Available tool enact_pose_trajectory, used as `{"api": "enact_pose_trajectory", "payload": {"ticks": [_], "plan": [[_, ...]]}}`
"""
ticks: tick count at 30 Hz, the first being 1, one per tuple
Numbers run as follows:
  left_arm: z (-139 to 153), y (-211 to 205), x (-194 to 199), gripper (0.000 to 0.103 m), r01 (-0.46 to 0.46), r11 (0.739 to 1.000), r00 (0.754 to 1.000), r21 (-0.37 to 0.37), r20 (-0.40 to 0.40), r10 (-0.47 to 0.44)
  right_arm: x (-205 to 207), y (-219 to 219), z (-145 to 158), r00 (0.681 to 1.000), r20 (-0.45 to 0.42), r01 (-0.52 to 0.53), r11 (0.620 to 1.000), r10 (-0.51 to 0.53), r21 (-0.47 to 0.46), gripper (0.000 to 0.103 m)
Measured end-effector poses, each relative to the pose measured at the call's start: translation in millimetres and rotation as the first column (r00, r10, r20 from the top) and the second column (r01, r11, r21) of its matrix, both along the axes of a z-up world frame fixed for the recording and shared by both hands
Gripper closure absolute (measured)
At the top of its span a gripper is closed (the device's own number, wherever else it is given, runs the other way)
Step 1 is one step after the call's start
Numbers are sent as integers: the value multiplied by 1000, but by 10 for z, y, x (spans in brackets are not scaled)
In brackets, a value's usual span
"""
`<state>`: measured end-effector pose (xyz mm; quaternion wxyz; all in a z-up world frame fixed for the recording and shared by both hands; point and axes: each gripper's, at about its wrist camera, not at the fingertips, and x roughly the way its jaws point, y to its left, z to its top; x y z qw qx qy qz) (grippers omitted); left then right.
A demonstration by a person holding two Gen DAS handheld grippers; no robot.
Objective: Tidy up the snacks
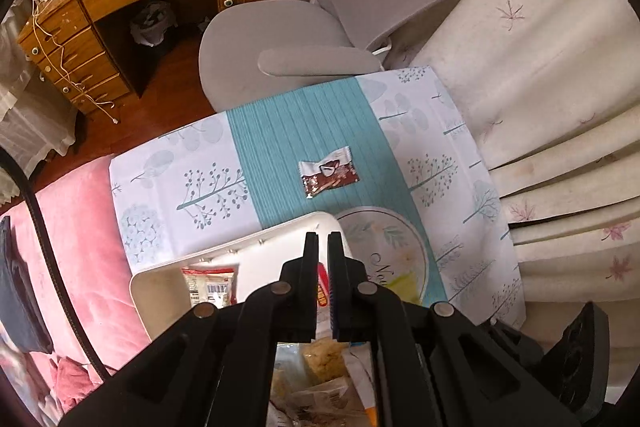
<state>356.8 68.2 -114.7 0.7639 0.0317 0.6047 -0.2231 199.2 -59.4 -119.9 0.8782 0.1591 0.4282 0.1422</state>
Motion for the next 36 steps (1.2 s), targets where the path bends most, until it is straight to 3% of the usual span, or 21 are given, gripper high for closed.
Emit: {"api": "enact_pose_trajectory", "payload": {"ticks": [5,10,13,15,25,34,36], "plan": [[-173,-180,171,94,69,996,998,48,-3,-69,35,217,-80,998,-17,-53,998,53,21,66],[-517,-522,468,82,191,976,981,101,-32,-189,89,277,-213,995,-43,-88,996,88,13,66],[-772,-714,645,69,253,959,967,125,-68,-246,114,291,-292,992,-58,-114,994,113,-1,66],[-961,-825,747,51,291,945,955,150,-105,-277,135,309,-353,987,-69,-144,990,144,-3,66],[-1851,-1302,840,49,463,839,882,285,-240,-405,233,418,-580,971,-105,-216,976,215,7,66],[-2147,-1450,929,50,460,839,882,290,-256,-395,256,470,-612,964,-102,-249,968,247,-11,66],[-2176,-1456,945,54,452,842,887,296,-247,-389,264,460,-610,965,-101,-244,970,242,-8,66]]}}
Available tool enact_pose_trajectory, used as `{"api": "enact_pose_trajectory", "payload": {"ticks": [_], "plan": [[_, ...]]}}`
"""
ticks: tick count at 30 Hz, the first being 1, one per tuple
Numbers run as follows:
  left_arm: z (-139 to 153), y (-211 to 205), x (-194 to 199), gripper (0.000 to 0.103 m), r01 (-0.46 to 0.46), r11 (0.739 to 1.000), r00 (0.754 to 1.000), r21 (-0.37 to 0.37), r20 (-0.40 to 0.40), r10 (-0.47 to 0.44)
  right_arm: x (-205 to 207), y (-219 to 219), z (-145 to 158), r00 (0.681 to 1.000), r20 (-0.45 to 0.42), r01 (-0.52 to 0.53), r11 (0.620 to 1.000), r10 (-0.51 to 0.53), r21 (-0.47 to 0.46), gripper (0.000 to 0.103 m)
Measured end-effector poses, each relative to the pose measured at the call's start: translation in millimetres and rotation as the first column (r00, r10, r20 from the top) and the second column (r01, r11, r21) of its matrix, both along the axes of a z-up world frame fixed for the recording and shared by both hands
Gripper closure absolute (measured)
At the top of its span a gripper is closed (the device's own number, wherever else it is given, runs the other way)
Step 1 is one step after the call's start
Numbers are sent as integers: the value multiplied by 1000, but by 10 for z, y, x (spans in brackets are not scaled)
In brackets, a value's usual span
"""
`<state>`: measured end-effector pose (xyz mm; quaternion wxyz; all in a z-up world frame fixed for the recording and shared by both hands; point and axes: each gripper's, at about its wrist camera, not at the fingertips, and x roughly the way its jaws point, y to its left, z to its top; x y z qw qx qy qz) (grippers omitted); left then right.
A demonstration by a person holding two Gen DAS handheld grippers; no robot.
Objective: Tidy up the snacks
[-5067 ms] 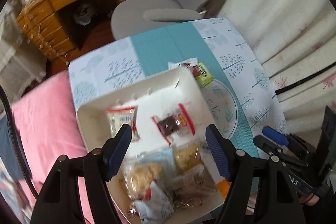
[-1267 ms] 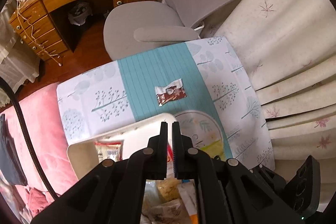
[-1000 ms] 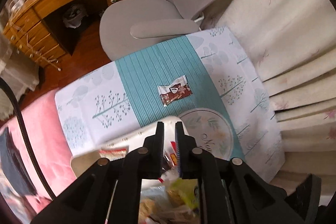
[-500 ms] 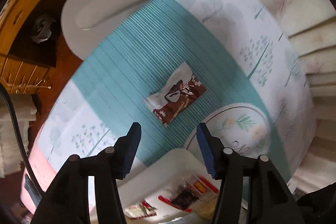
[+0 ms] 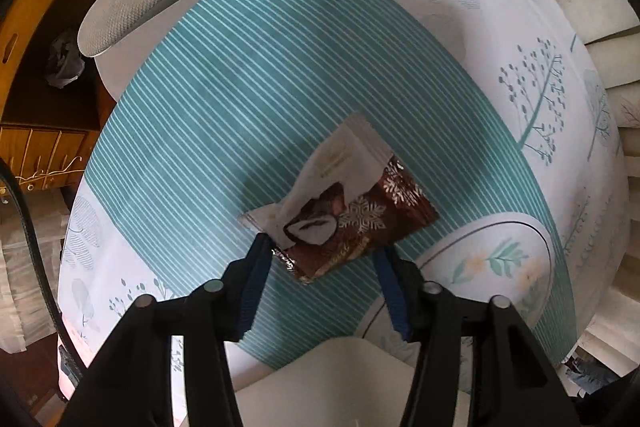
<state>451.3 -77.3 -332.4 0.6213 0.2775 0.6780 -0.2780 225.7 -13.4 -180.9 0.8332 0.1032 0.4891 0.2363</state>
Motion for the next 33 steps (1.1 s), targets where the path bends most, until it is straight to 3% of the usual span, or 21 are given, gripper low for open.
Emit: {"api": "enact_pose_trajectory", "payload": {"ticks": [6,15,24,33], "plan": [[38,28,21,70,-22,1000,999,-18,42,22,13,-21,-10,1000,-6,16,1000,-16,-1,66],[163,204,136,81,-83,994,995,-76,57,87,-45,-38,43,1000,-4,25,1000,-25,-9,66],[1010,632,6,82,-174,969,970,-174,136,199,-133,-9,178,999,6,43,999,-43,-32,66],[1720,1363,-494,82,-293,926,928,-238,163,335,-277,-36,293,994,-6,105,994,-105,-34,66]]}}
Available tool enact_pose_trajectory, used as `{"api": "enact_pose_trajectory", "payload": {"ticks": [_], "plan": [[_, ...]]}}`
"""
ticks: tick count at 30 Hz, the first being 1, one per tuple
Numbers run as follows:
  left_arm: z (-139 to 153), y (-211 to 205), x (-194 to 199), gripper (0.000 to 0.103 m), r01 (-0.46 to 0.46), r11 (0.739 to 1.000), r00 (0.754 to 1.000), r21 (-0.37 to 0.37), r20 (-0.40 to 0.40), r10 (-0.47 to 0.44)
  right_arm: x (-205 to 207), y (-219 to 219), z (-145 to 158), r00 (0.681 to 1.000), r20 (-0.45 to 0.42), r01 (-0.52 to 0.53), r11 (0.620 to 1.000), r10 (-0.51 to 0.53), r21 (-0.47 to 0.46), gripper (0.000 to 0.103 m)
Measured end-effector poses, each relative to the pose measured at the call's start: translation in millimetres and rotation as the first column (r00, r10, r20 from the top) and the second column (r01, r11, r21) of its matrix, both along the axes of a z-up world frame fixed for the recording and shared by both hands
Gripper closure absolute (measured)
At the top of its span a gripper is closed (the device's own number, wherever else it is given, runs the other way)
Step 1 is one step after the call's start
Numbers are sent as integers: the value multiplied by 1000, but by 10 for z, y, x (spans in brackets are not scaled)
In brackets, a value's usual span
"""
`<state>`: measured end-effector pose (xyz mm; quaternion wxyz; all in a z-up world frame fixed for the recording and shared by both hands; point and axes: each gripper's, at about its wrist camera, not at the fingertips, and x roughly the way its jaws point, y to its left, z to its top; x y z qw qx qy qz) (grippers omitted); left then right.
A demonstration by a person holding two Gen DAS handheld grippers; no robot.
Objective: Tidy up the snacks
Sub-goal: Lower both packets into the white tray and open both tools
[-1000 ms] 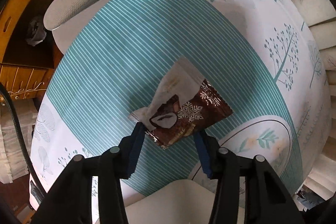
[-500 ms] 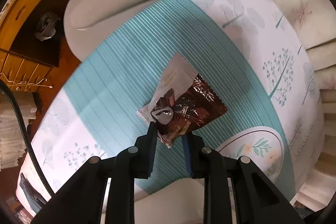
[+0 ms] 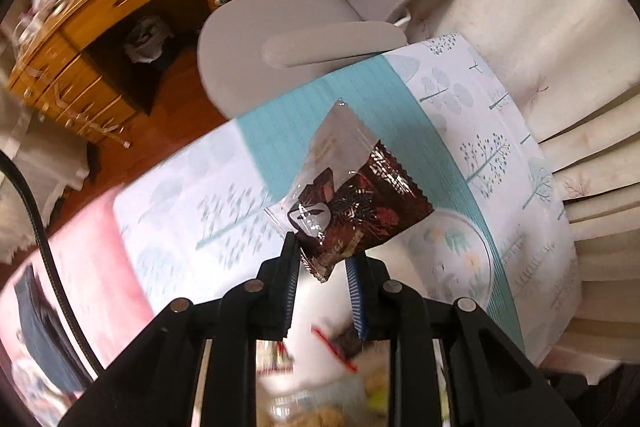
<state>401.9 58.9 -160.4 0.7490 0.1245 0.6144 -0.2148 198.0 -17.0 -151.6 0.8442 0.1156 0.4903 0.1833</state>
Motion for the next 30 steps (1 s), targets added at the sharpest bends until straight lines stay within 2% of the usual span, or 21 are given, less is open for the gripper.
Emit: {"api": "enact_pose_trajectory", "payload": {"ticks": [6,11,13,15,17,18,23,25,30], "plan": [[132,450,-510,82,-89,995,995,-40,-43,87,-126,45,84,1000,5,23,1000,-23,-4,66],[117,657,-896,82,-130,989,989,-71,-85,124,-262,128,178,999,16,29,1000,-29,-8,65],[99,729,-1043,76,-151,985,985,-82,-101,142,-326,149,217,999,19,33,999,-33,-9,65],[95,780,-1167,57,-177,980,980,-91,-105,167,-386,153,254,999,17,32,999,-32,-6,63],[122,827,-1296,44,-206,971,976,-119,-99,195,-479,147,299,999,15,34,999,-34,-14,57],[144,857,-1373,39,-224,964,973,-144,-96,212,-509,146,305,999,13,34,999,-34,-16,54],[266,940,-1799,36,-334,920,942,-203,-61,329,-750,38,339,999,-22,24,999,-25,-29,47],[295,961,-2039,35,-386,895,921,-222,-51,385,-868,-48,337,999,-37,23,999,-24,-28,37],[270,874,-2602,35,-496,834,866,-244,-63,497,-1159,-369,337,998,-68,16,999,-18,-28,29]]}}
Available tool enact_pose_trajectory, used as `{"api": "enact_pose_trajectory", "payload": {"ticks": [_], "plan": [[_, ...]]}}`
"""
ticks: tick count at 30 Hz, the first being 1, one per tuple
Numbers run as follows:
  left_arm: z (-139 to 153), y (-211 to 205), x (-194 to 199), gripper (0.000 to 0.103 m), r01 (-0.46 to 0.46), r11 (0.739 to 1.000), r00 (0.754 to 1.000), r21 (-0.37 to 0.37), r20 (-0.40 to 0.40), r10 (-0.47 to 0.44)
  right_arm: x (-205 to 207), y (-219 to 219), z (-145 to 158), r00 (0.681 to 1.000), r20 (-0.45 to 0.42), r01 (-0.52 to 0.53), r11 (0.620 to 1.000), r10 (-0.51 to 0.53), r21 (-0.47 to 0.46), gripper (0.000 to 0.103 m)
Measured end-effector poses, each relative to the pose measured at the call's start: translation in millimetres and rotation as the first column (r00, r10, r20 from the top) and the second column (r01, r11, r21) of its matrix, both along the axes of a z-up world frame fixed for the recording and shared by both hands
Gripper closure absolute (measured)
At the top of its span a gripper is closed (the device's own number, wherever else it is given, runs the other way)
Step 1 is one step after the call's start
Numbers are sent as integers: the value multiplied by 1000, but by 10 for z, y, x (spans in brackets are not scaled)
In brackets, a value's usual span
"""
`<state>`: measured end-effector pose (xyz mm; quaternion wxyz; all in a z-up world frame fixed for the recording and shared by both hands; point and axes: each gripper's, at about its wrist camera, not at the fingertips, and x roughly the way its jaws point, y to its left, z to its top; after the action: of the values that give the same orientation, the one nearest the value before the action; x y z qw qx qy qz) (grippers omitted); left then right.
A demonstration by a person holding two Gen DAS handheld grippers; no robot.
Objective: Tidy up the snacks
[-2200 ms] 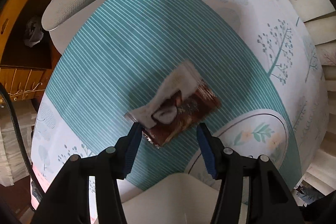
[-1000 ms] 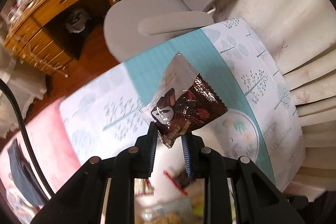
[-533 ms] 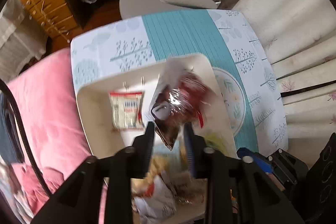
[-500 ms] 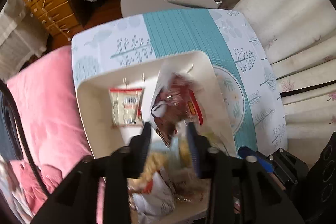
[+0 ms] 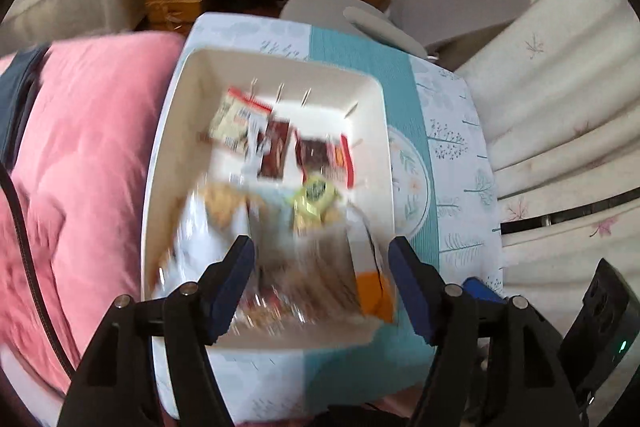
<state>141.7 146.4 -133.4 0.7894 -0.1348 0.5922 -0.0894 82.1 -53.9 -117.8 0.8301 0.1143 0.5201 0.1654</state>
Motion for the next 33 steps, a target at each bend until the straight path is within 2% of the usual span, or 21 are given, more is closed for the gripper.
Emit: {"api": "enact_pose_trajectory", "payload": {"ticks": [3,6,11,13,16,21,25,27,33], "plan": [[-8,-148,-372,35,-71,997,997,9,4,71,-148,-230,3,1000,-13,-13,1000,13,-9,26],[8,-338,-734,35,-146,989,989,-13,15,146,-317,-507,2,999,-30,-31,999,30,-32,24],[32,-739,-1213,30,-190,982,982,8,6,190,-626,-994,41,997,-67,-52,997,48,-62,17],[61,-881,-1382,29,-187,982,982,17,10,187,-703,-1116,70,995,-80,-62,995,57,-72,17],[140,-1030,-1542,22,-172,984,985,40,23,171,-868,-1296,157,993,-104,-73,993,63,-95,16],[411,-1261,-1725,11,-111,989,991,99,87,102,-1045,-1422,279,989,-135,-75,992,61,-103,13],[607,-1410,-1829,6,-77,988,991,137,121,60,-1142,-1453,399,984,-171,-67,994,51,-91,11],[718,-1485,-1859,1,-59,986,989,157,146,36,-1210,-1462,513,985,-164,-60,995,47,-76,10],[1037,-1668,-1960,1,-45,974,972,221,236,-9,-1381,-1406,823,995,-92,-48,991,37,-127,6]]}}
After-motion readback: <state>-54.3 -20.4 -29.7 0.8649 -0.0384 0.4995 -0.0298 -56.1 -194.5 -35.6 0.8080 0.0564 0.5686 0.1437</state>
